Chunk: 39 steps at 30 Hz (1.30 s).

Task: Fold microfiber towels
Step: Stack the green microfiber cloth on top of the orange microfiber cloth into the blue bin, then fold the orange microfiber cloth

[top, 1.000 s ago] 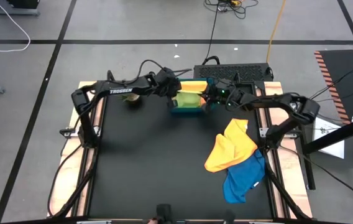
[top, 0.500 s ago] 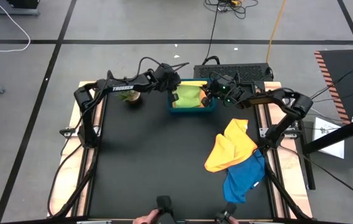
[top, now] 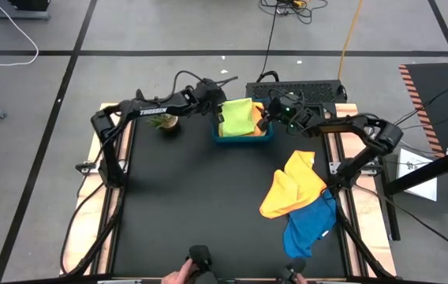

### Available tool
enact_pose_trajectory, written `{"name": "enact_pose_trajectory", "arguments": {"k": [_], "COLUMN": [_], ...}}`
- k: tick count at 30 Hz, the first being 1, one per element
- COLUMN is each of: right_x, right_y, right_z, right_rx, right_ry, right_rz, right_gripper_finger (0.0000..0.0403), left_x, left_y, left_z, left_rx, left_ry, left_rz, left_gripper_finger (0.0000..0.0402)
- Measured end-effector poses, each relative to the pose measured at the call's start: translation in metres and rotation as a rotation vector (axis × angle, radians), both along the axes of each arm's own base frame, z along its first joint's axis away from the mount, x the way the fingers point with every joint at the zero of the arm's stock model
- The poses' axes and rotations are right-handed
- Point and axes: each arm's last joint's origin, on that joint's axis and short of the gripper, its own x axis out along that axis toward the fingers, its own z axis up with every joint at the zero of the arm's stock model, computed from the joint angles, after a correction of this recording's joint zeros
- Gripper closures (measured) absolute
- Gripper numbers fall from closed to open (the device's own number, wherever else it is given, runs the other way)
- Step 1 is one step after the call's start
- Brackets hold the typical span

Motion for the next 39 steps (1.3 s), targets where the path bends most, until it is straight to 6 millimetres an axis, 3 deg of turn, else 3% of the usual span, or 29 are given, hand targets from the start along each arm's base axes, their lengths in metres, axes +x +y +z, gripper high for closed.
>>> {"name": "enact_pose_trajectory", "arguments": {"k": [5,8,11,17,23,30,39], "right_x": [-0.006,-0.010,-0.012,-0.009,-0.010,-0.030,-0.039], "right_y": [0.017,0.037,0.061,0.105,0.140,0.164,0.187], "right_z": [0.031,0.051,0.064,0.064,0.029,-0.007,-0.018], "right_rx": [-0.047,-0.056,-0.009,0.090,0.114,0.144,0.114], "right_ry": [-0.022,-0.045,-0.060,0.015,0.025,-0.208,-0.264], "right_rz": [0.042,0.104,0.223,0.391,0.519,0.568,0.487], "right_gripper_finger": [0.0273,0.0277,0.0280,0.0281,0.0281,0.0282,0.0282], "left_x": [-0.011,-0.016,-0.019,-0.021,-0.029,-0.033,-0.032], "left_y": [-0.019,-0.043,-0.073,-0.123,-0.152,-0.175,-0.190], "left_z": [0.044,0.077,0.090,0.060,0.023,0.005,0.003], "left_rx": [-0.064,-0.162,-0.165,-0.150,-0.213,-0.256,-0.254], "left_ry": [-0.150,-0.319,-0.425,-0.552,-0.620,-0.643,-0.651], "left_rz": [-0.071,-0.202,-0.339,-0.465,-0.509,-0.556,-0.611], "left_gripper_finger": [0.0190,0.0190,0.0203,0.0245,0.0280,0.0303,0.0304]}}
